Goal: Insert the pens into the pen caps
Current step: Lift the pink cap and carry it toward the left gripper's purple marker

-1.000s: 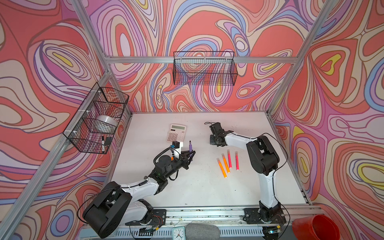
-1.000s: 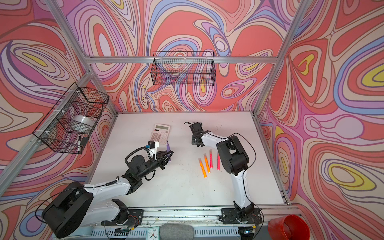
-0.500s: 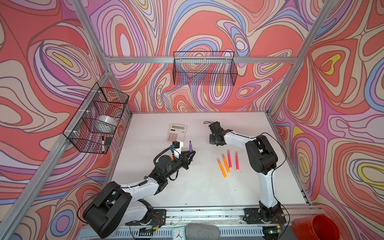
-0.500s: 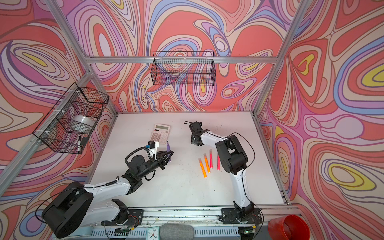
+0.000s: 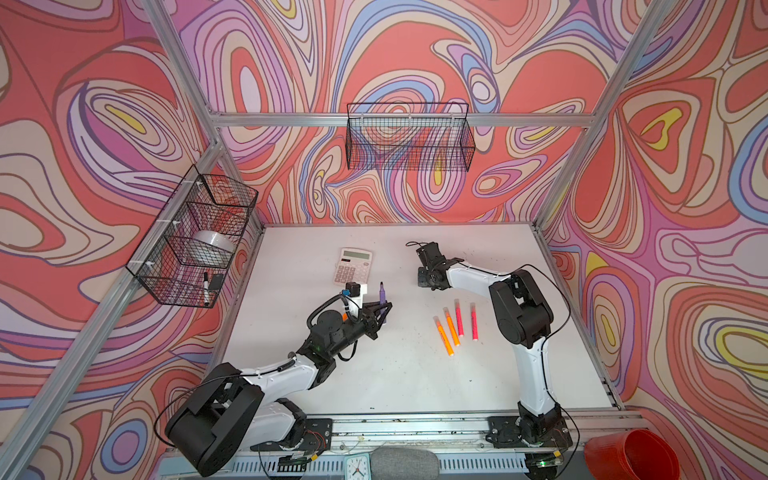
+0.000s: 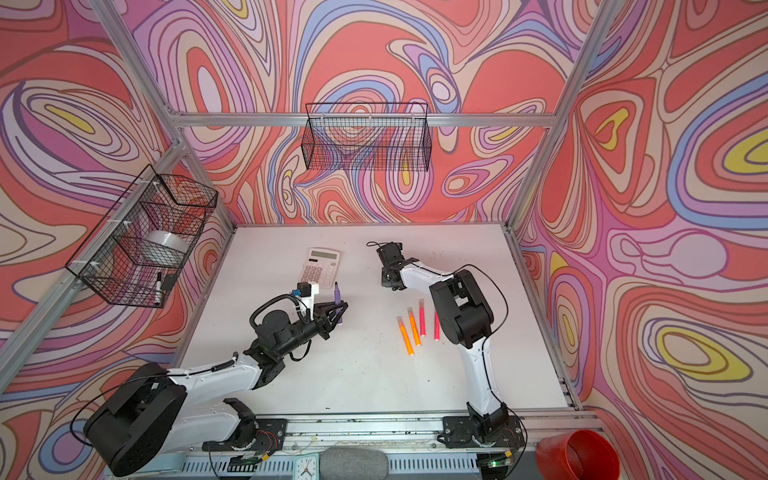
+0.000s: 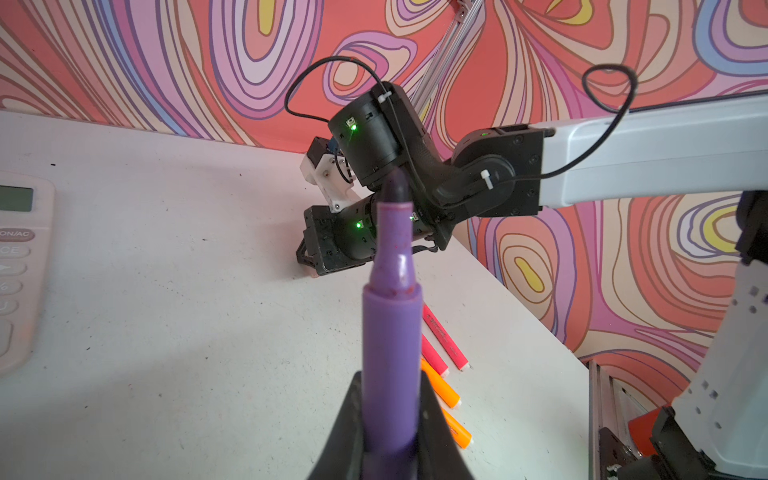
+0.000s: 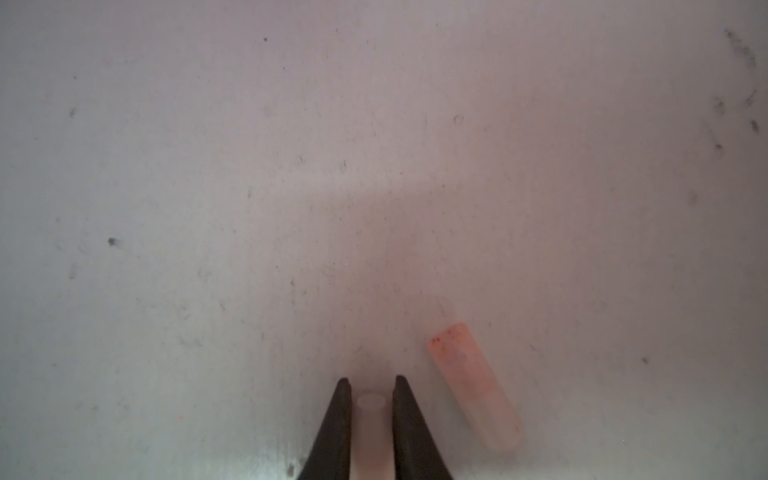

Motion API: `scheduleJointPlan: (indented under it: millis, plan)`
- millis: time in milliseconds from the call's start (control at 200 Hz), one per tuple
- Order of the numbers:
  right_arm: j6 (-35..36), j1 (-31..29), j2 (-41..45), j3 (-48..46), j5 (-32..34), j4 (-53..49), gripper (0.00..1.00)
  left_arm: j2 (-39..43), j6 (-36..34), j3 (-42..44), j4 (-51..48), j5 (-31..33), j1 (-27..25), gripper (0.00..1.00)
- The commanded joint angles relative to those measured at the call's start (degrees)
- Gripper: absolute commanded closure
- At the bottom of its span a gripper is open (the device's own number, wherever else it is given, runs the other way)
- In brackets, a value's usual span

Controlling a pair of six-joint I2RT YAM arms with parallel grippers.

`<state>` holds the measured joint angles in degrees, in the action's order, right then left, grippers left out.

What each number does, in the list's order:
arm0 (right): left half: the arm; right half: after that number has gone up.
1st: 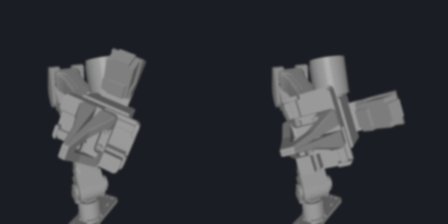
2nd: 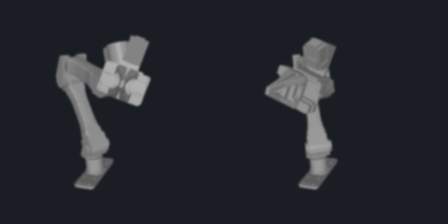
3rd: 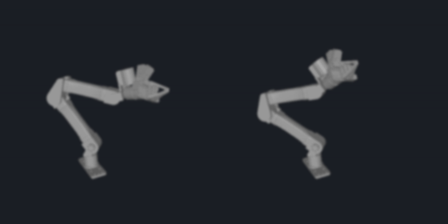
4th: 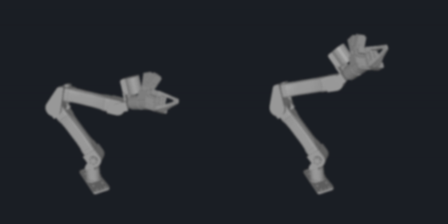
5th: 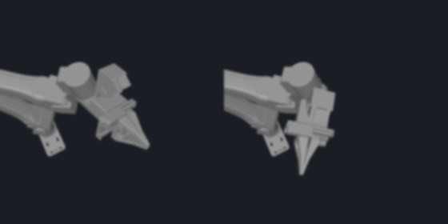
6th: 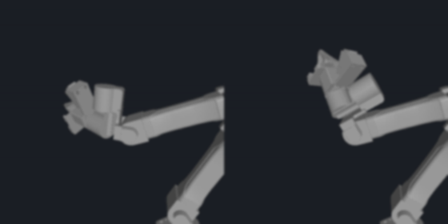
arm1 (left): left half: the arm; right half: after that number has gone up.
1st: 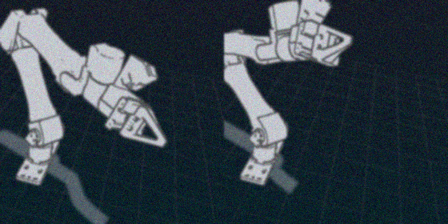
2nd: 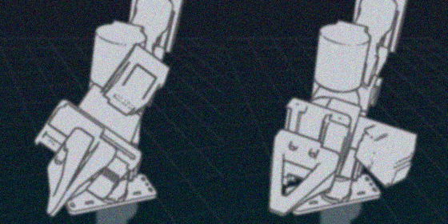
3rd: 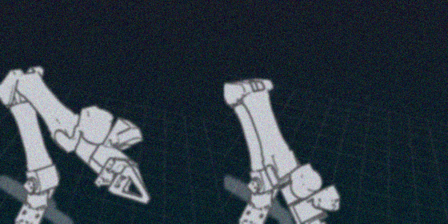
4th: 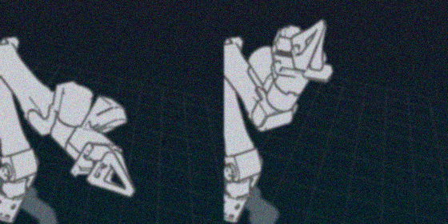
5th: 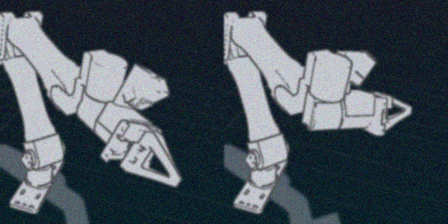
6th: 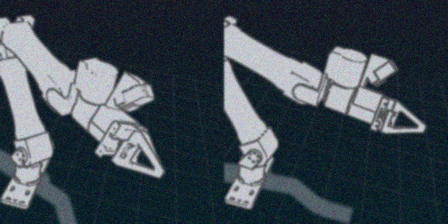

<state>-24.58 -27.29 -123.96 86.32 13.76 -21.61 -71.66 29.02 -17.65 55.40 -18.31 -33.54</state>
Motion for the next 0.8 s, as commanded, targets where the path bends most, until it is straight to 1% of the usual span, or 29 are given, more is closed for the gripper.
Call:
scheduleJointPlan:
  millis: [0, 65, 260, 305, 411, 576, 641, 701, 796]
  plan:
    - [-0.93, 0.31, 2.74, -4.95, -1.02, -2.67, 0.96, -0.02, 0.32, -2.42, -0.15, -2.25, -0.03, 1.00]
    - [-1.64, 0.31, 7.63, -8.70, -2.83, 0.39, 0.96, -0.37, 0.34, -3.12, -1.13, -3.30, -0.05, 1.00]
    - [-2.18, 0.27, 26.08, -22.67, -7.81, 15.15, 0.96, -2.11, 1.00, -3.71, 0.18, -5.30, -0.08, 1.00]
    - [-2.05, 0.26, 29.15, -25.22, -8.85, 17.81, 0.96, -2.08, 1.13, -3.66, 0.40, -5.55, -0.03, 1.00]
    - [-1.76, 0.19, 34.64, -29.74, -12.51, 23.60, 1.00, -1.95, 0.87, -3.88, 0.48, -6.38, -0.12, 1.00]
    - [-3.11, -0.04, 44.89, -36.75, -19.18, 35.91, 1.00, -1.47, -0.49, -3.89, 1.31, -7.91, -1.02, 1.00]
    - [-3.30, -1.05, 48.60, -38.35, -22.10, 40.59, 1.00, -1.08, -1.18, -3.87, 1.60, -8.17, -1.56, 1.00]
    - [-3.29, -3.24, 51.92, -39.52, -21.60, 43.59, 1.00, -0.79, -1.97, -3.64, 2.28, -8.52, -2.17, 1.00]
    - [-3.02, -8.44, 55.78, -41.19, -18.49, 47.91, 1.00, -0.21, -3.06, -3.36, 3.29, -8.93, -3.14, 1.00]
